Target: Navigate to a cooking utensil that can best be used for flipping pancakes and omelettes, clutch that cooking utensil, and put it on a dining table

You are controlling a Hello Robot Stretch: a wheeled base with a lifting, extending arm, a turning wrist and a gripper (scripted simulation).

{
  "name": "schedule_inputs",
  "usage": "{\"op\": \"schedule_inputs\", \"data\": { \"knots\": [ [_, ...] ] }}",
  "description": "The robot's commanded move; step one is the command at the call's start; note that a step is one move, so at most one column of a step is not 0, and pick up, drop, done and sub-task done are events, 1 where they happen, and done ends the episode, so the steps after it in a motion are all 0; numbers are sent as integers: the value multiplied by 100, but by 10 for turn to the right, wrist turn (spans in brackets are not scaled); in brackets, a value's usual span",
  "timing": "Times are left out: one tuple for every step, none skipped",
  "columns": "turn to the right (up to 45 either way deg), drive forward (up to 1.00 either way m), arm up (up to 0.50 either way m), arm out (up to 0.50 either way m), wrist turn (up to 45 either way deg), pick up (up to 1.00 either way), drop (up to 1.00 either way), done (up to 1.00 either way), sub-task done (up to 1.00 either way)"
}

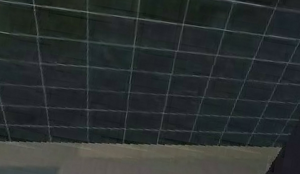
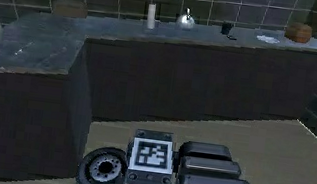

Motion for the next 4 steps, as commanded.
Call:
{"op": "schedule_inputs", "data": {
  "knots": [
    [450,0,0,0,0,0,0,0,0],
    [150,0,0,0,0,0,0,0,0],
    [30,0,0,0,0,0,0,0,0],
    [-450,0,0,0,0,0,0,0,0]
  ]
}}
